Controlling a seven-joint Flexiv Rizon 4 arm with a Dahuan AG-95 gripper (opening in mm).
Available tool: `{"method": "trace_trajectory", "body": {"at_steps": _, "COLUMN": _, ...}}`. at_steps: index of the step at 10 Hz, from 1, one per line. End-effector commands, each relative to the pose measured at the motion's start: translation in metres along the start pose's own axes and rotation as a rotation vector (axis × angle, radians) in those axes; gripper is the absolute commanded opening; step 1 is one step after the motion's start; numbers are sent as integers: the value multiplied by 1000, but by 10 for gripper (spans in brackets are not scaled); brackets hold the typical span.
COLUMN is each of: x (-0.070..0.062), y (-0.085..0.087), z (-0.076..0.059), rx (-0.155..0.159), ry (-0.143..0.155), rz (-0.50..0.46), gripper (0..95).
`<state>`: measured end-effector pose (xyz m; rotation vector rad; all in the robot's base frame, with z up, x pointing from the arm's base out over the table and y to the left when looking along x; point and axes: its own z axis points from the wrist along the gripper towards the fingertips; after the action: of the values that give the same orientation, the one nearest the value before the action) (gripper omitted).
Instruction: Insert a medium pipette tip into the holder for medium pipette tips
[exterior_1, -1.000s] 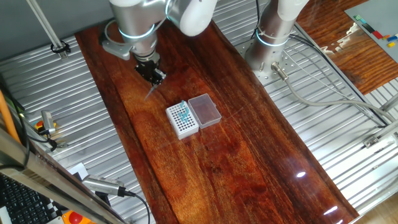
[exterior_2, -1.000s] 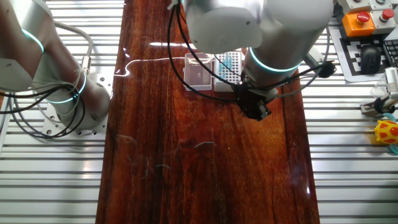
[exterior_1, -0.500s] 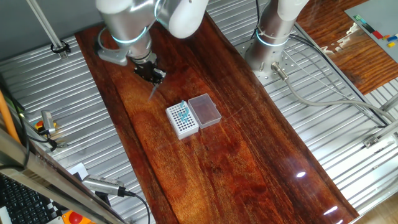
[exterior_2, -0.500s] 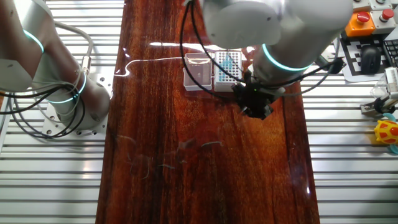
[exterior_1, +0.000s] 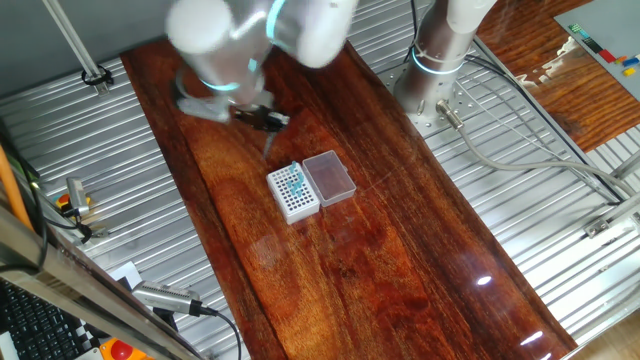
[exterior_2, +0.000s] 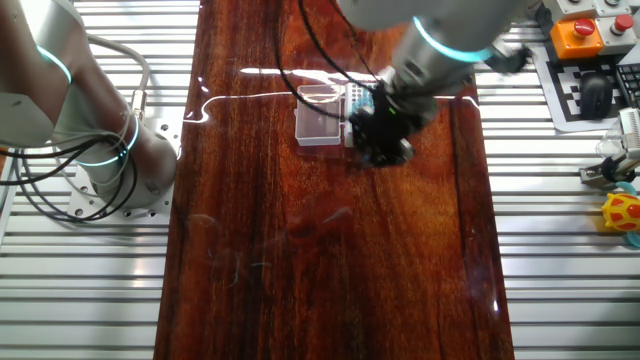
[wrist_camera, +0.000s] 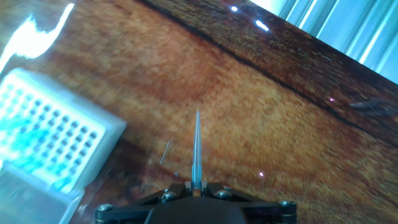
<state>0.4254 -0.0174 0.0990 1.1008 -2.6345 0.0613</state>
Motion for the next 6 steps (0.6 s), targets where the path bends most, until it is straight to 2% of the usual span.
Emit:
{"method": "trace_trajectory", "body": {"at_steps": 1, "x": 4, "y": 9, "z": -1, "rx": 37, "ry": 44, "rz": 25, "gripper": 0}}
{"method": "trace_trajectory", "body": {"at_steps": 4, "x": 4, "y": 9, "z": -1, "rx": 52, "ry": 64, "rz": -3, "gripper": 0}}
{"method": "trace_trajectory", "body": {"at_steps": 6, "x": 4, "y": 9, "z": -1, "rx": 32, "ry": 76, "rz": -26, "gripper": 0}}
